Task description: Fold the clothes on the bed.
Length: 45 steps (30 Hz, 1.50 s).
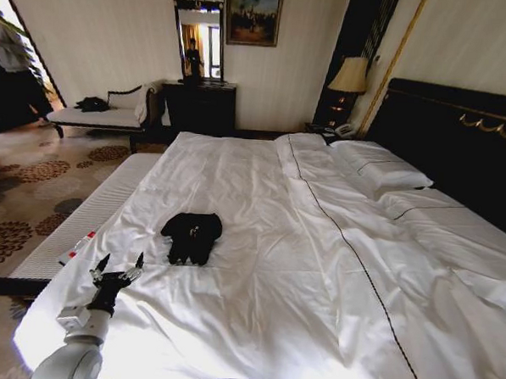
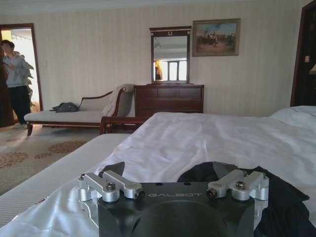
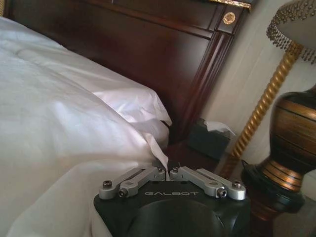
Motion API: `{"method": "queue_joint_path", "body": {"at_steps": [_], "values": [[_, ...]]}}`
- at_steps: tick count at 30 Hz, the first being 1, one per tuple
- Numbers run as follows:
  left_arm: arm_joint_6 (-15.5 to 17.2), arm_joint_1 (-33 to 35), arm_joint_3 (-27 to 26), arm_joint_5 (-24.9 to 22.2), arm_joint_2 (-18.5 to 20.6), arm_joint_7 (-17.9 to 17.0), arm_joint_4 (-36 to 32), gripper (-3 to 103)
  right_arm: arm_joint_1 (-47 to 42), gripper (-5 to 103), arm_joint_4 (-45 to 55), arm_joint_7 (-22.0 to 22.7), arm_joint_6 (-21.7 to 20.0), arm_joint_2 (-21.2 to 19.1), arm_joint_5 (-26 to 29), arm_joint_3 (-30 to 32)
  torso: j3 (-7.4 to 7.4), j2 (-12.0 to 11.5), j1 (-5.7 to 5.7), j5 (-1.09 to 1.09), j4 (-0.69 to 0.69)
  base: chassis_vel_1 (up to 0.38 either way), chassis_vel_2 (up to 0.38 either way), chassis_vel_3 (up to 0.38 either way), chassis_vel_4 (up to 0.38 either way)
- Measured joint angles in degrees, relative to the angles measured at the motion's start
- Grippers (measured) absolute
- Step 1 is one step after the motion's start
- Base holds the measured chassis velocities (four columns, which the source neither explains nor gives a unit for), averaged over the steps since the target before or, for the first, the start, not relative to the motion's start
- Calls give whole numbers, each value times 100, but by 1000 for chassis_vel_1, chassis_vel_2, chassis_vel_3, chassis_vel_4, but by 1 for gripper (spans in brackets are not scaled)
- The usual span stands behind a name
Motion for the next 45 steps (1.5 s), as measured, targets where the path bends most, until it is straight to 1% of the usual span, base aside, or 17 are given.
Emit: {"method": "queue_joint_path", "body": {"at_steps": [16, 18, 21, 22, 24, 25, 26, 27, 29, 30, 34, 35, 36, 39, 40, 43, 45], "values": [[6, 76, -44, 26, -76, 1, -49, 100, 107, -3, -405, 88, -26, 42, -67, -88, 0, 0, 0, -2, -4, 0, 0, 0, 0], [-6, 112, -46, 38, -88, 3, -54, 100, 64, 8, -326, 133, -76, 88, 107, -95, 0, 1, 0, -6, -11, 0, 0, 0, 0], [-16, 130, -52, 41, -92, 7, -55, 100, 19, 13, -213, 145, -78, 124, 246, -95, 0, 2, 0, -7, -14, 0, 0, 0, 0], [-22, 139, -54, 42, -93, 9, -55, 100, -12, 18, -118, 146, -77, 146, 343, -95, 0, 2, -2, -6, -14, 0, 0, 0, 0], [-28, 149, -56, 49, -94, 11, -55, 100, -66, 28, 153, 130, -60, 190, 536, -77, -1, 2, -2, -5, -6, 0, 0, 0, 0], [-28, 149, -56, 49, -94, 11, -55, 100, -66, 28, 153, 130, -60, 190, 536, -77, -1, 2, -2, -5, -6, 0, 0, 0, 0], [-29, 148, -55, 52, -93, 11, -55, 100, -72, 34, 212, 123, -51, 197, 557, -69, 0, 2, -3, -6, -4, 0, 0, 0, 0], [-29, 148, -51, 55, -92, 11, -55, 100, -80, 34, 307, 112, -32, 206, 587, -55, 0, 2, -2, -5, -4, 0, 0, 0, 0], [-29, 136, -43, 60, -89, 11, -57, 100, -113, 45, 558, 56, 25, 225, 682, -38, 0, 1, -2, -4, -4, 0, 0, 0, 0], [-29, 136, -43, 60, -89, 11, -57, 100, -113, 45, 558, 56, 25, 225, 682, -38, 0, 1, -2, -4, -4, 0, 0, 0, 0], [-29, 147, -39, 75, -81, 12, -57, 100, -159, 67, 1062, -81, 210, 282, 758, -200, 0, 2, -2, -2, -4, 0, 0, 0, 0], [-29, 147, -39, 75, -81, 12, -57, 100, -159, 67, 1062, -81, 210, 282, 758, -200, 0, 2, -2, -2, -4, 0, 0, 0, 0], [-29, 153, -37, 82, -80, 13, -57, 100, -172, 67, 1217, -130, 276, 297, 758, -304, 0, 2, -2, -3, -4, 0, 0, 0, 0], [-30, 183, -34, 102, -82, 17, -74, 100, -203, 83, 1834, -282, 397, 311, 720, -828, 0, 2, -2, -4, -4, 0, 0, 0, 0], [-30, 183, -34, 102, -82, 17, -74, 100, -203, 83, 1834, -282, 397, 311, 720, -828, 0, 2, -2, -4, -4, 0, 0, 0, 0], [-55, 245, -63, 105, -101, 22, -95, 100, -72, 98, 2492, -304, 206, 302, 680, -1513, 0, 1, -1, -3, -3, 0, 0, 0, 0], [-65, 262, -71, 105, -107, 24, -96, 100, -26, 98, 2586, -293, 134, 300, 649, -1651, 1, 1, -1, -3, -3, 0, 0, 0, 0]]}}
